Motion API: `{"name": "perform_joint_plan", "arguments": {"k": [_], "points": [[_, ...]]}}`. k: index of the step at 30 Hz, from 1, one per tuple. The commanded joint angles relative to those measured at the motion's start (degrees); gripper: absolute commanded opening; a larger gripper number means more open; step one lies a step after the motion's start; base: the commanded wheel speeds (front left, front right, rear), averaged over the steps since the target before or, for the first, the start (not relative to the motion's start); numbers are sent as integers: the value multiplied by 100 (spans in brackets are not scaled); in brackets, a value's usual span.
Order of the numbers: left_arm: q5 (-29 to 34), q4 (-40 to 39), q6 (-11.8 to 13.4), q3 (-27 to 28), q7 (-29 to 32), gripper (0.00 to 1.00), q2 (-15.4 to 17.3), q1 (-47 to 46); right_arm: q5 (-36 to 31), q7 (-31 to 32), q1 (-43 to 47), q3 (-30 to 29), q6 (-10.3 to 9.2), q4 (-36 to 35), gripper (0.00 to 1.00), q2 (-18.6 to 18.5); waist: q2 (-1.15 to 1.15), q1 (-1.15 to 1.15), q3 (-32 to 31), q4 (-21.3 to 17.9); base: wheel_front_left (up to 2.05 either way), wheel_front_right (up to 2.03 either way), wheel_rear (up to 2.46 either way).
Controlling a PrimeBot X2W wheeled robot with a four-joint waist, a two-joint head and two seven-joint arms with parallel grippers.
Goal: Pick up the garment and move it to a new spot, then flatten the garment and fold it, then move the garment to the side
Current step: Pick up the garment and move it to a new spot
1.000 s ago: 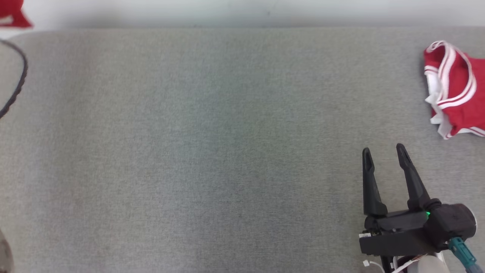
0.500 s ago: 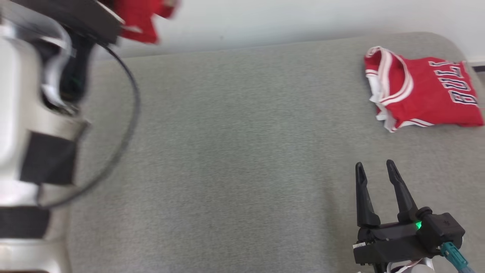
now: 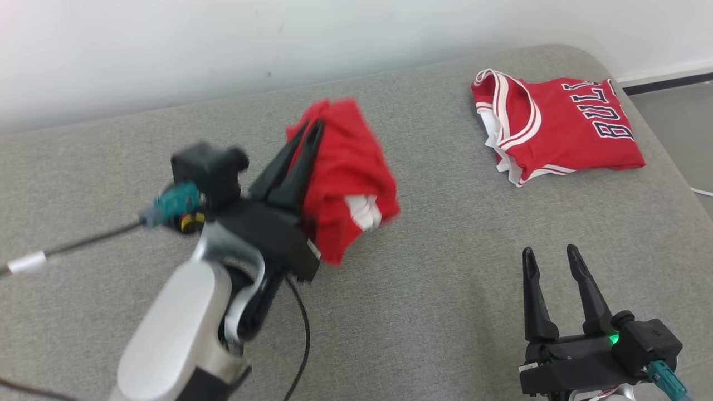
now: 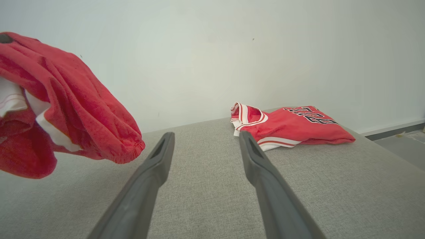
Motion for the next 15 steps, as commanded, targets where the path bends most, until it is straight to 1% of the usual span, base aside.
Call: {"name": "perform_joint_plan", "arguments": {"k": [1,4,7,12,13,14,15], "points": [[17,87,27,2,-89,0,10,188,22,2,49,24,-15,18,100,19,0,1,-3,-33,0,0,0],[-35,462,26,-12,-281,0,20,543,54,2,16,78,-15,56,100,20,0,1,15,-88,0,0,0],[150,944,3,-91,-578,0,109,725,61,1,-13,120,-15,78,100,19,0,1,45,-135,0,0,0],[150,1884,-51,-170,-970,0,21,878,70,2,-29,123,-16,124,100,19,0,1,48,-166,0,0,0],[198,2027,-76,-203,-1069,3,10,852,71,1,-19,112,-16,134,100,19,0,1,39,-160,0,0,0],[261,2159,-98,-255,-1163,35,4,820,70,1,-8,99,-16,147,100,19,0,1,26,-148,0,0,0],[312,2292,-99,-307,-1260,100,-18,791,66,1,3,87,-16,161,100,18,0,1,3,-128,0,0,0]]}}
